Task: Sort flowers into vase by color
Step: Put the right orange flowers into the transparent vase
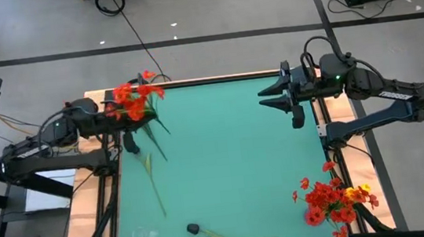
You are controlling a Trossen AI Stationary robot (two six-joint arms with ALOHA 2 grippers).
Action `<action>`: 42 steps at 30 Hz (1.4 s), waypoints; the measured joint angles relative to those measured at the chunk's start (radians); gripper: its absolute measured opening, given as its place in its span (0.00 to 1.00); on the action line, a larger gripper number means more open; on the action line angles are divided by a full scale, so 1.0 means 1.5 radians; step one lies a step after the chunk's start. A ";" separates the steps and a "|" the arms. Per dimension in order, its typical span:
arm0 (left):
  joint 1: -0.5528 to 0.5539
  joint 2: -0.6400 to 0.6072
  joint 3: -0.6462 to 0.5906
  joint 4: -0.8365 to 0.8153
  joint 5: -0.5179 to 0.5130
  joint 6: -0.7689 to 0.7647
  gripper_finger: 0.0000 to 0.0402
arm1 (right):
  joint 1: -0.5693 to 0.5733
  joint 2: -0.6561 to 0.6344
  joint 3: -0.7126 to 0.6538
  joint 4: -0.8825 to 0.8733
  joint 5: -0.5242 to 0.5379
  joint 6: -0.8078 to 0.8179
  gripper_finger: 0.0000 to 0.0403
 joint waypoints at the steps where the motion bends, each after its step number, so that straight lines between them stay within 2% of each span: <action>1: 0.004 -0.005 0.000 0.004 -0.001 0.009 0.03 | -0.001 0.003 0.000 0.025 0.001 -0.035 0.31; 4: 0.008 -0.026 0.000 -0.011 0.014 0.010 0.03 | -0.002 0.004 0.000 0.071 0.001 -0.090 0.31; 12: 0.008 -0.061 0.000 -0.080 0.018 0.043 0.03 | -0.002 0.005 0.000 0.135 -0.001 -0.091 0.31; 21: 0.009 -0.064 0.000 -0.085 0.024 0.049 0.03 | -0.002 0.008 0.000 0.030 0.000 -0.051 0.31; 30: 0.009 -0.064 0.000 -0.083 0.024 0.045 0.03 | -0.002 0.009 0.000 0.034 0.001 -0.052 0.31; 37: 0.009 -0.094 0.000 -0.074 0.025 0.042 0.03 | -0.002 0.011 0.000 0.034 0.001 -0.052 0.31; 42: 0.004 -0.150 0.000 -0.103 0.049 -0.036 0.03 | -0.002 0.011 0.000 0.034 0.001 -0.052 0.31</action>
